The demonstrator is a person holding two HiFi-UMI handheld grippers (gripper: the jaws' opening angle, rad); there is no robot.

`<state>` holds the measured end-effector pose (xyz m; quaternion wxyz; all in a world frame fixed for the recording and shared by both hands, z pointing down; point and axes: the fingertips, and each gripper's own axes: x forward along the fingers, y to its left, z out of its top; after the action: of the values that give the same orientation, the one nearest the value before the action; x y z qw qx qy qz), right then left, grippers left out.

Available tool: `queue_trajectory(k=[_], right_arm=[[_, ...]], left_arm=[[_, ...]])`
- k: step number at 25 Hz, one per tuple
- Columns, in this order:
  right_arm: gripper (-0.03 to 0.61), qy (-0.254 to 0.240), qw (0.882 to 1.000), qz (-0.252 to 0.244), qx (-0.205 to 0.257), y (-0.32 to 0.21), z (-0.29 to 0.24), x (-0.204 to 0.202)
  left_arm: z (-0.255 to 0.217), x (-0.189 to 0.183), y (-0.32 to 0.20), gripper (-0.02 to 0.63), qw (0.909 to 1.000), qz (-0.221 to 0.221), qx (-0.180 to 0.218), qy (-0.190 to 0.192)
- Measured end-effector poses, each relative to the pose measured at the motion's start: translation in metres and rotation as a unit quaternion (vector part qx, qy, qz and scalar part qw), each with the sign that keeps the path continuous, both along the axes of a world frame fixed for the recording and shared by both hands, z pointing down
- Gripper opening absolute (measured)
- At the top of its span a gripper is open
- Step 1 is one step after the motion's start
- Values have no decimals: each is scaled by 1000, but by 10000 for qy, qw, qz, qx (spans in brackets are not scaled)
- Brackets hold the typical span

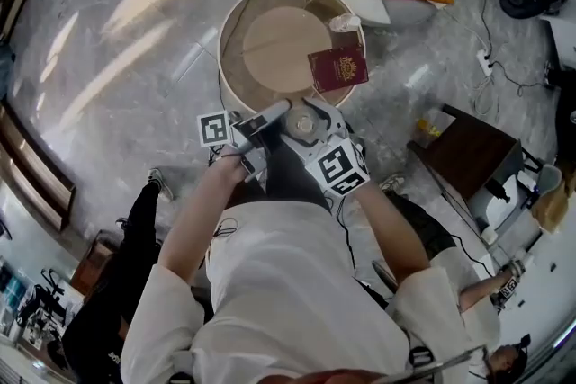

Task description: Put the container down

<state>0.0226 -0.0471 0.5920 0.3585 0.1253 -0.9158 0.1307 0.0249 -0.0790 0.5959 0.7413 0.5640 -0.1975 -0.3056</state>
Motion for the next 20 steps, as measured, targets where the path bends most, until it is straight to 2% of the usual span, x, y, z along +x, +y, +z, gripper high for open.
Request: queue_trajectory(k=[9, 20], right_arm=[[336, 55, 9999, -51, -152, -18, 61, 4], [336, 73, 9994, 160, -287, -40, 140, -1]], left_arm=[[61, -13, -9, 273, 9992, -208, -238, -243], [129, -27, -16, 273, 9968, -38, -361, -714]])
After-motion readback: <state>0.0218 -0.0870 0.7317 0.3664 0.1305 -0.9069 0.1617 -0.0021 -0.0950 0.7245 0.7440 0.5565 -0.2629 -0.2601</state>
